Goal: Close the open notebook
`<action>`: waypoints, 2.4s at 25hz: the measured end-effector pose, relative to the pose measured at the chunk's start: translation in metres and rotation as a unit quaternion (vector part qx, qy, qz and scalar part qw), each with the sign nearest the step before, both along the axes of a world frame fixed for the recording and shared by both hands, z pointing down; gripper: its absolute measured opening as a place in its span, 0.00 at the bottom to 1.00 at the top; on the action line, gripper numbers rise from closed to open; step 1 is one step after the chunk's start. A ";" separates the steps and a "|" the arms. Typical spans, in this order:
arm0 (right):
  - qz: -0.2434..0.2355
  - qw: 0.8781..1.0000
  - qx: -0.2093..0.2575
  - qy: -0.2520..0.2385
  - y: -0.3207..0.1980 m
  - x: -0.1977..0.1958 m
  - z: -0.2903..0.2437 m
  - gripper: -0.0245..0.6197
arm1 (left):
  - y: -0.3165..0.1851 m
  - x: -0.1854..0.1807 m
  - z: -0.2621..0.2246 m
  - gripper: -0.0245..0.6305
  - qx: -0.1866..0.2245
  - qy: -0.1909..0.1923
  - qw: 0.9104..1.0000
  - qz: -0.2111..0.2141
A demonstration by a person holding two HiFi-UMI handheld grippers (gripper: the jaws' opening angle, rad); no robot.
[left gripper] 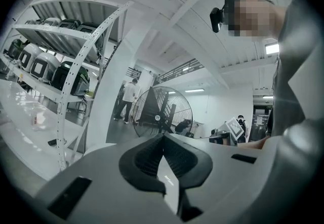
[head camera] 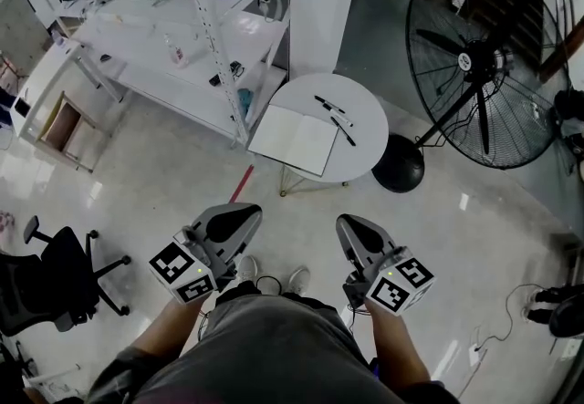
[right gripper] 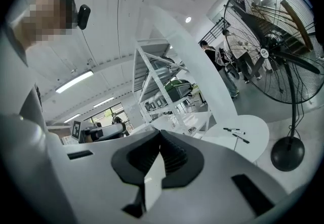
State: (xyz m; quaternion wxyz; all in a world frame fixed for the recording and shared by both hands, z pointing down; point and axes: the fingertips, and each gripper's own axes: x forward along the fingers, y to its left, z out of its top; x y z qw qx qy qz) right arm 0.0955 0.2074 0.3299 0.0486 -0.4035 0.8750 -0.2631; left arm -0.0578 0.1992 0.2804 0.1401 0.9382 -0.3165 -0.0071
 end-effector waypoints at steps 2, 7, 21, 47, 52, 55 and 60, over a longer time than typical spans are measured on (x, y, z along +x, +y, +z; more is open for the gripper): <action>-0.003 1.000 0.003 0.000 -0.001 0.006 0.001 0.07 | 0.000 0.007 0.000 0.06 0.001 -0.001 1.000 -0.003; -0.011 1.000 0.006 -0.003 -0.001 0.018 0.003 0.07 | 0.002 0.022 0.003 0.06 0.001 -0.004 1.000 -0.007; -0.007 1.000 -0.006 -0.001 -0.016 0.032 0.010 0.07 | -0.017 0.031 0.007 0.06 -0.004 -0.004 1.000 -0.011; 0.006 0.998 -0.066 0.015 -0.176 -0.064 0.045 0.07 | -0.199 -0.066 0.040 0.06 -0.035 0.013 0.999 0.007; 0.013 0.997 -0.074 0.017 -0.206 -0.081 0.050 0.07 | -0.230 -0.082 0.046 0.06 -0.040 0.014 0.999 0.014; 0.015 0.997 -0.077 0.019 -0.219 -0.092 0.051 0.07 | -0.242 -0.091 0.048 0.06 -0.045 0.015 0.999 0.017; 0.026 0.996 -0.084 0.021 -0.237 -0.105 0.053 0.07 | -0.262 -0.103 0.054 0.06 -0.052 0.017 0.998 0.027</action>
